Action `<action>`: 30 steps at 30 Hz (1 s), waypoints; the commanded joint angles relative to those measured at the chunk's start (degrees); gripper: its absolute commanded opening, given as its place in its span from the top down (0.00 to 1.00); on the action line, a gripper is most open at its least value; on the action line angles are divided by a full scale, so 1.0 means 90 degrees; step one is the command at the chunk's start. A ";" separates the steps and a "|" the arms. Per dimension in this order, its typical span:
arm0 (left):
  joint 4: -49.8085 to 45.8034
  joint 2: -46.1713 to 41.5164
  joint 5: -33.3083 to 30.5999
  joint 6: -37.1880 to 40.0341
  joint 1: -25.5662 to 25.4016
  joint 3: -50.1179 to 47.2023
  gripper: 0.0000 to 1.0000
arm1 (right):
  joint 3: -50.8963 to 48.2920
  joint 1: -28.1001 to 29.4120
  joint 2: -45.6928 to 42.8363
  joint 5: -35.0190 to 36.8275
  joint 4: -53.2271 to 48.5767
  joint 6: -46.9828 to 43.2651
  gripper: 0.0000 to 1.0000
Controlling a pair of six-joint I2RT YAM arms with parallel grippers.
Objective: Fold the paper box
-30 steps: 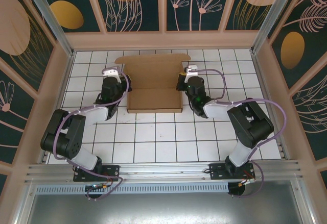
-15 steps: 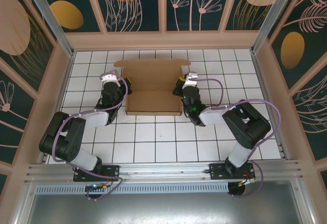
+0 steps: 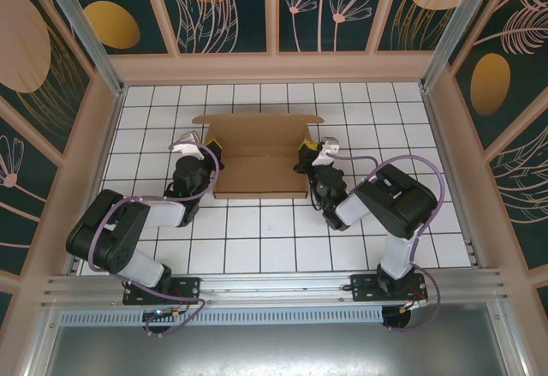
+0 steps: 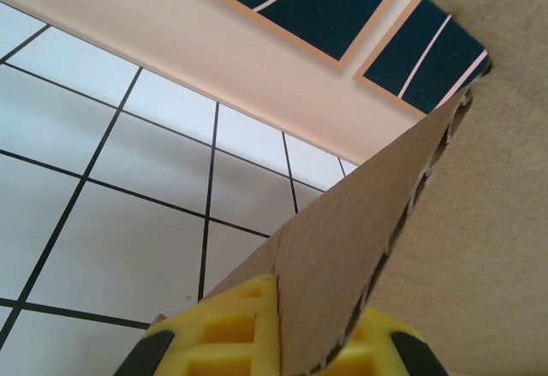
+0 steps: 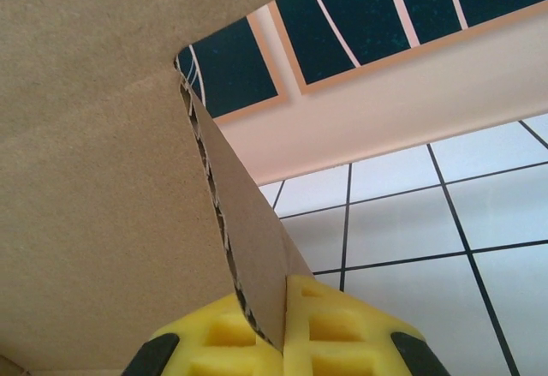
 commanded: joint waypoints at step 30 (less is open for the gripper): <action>0.0559 0.0421 0.0066 -0.0663 -0.0240 -0.0833 1.00 | -0.0572 0.0722 0.0917 -0.0050 0.1047 0.0567 1.00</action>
